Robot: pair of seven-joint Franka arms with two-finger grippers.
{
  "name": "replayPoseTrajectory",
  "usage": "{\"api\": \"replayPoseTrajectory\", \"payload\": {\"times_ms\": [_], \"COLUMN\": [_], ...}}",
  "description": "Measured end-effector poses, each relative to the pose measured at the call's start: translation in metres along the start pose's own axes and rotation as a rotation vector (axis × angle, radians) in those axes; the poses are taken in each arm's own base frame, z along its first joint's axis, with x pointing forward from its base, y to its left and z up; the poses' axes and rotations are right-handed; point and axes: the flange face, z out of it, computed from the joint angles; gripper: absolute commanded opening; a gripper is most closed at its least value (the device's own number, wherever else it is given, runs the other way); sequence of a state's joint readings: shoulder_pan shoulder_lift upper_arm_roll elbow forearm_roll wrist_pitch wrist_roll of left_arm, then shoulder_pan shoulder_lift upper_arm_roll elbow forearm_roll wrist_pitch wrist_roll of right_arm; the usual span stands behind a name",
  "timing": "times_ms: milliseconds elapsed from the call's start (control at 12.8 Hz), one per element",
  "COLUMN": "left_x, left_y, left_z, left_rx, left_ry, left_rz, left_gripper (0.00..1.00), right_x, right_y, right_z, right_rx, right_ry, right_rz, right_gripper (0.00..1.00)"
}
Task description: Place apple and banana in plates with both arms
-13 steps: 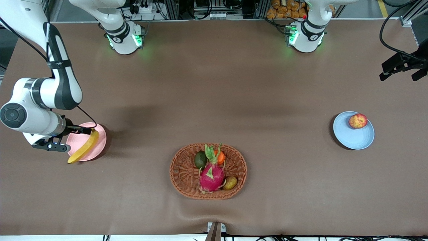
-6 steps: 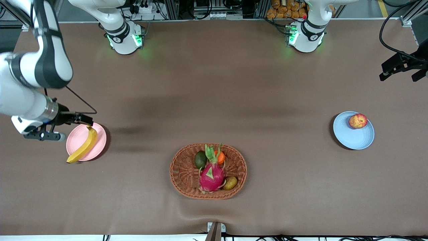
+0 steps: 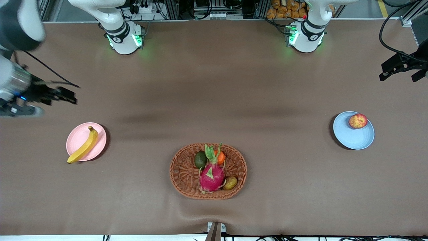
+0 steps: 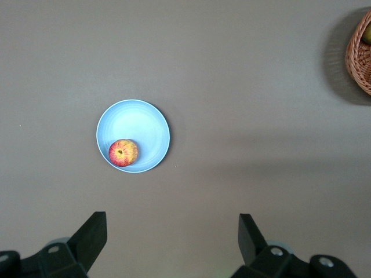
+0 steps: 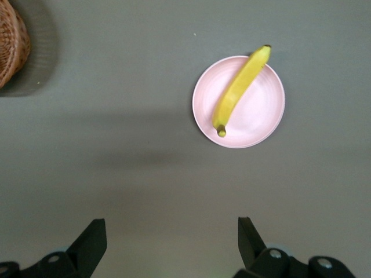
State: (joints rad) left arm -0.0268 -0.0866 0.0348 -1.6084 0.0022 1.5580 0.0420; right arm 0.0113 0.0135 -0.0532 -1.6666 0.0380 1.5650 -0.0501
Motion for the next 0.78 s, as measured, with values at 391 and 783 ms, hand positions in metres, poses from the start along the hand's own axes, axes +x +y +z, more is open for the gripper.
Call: {"api": "replayPoseTrajectory", "payload": {"times_ms": [391, 783], "left_x": [0.000, 0.001], "left_y": [0.000, 0.000], "left_z": [0.000, 0.002], "left_rx": [0.000, 0.000], "left_ry": [-0.001, -0.005], "left_rz": [0.000, 0.000], "left_gripper": [1.00, 1.00], "right_x": [-0.031, -0.037], "right_y": [-0.019, -0.012], "right_z": [-0.063, -0.067], "right_rx": [0.024, 0.026], "right_ry": [-0.021, -0.029], "right_rz": [-0.037, -0.024], "right_gripper": [1.00, 1.00]}}
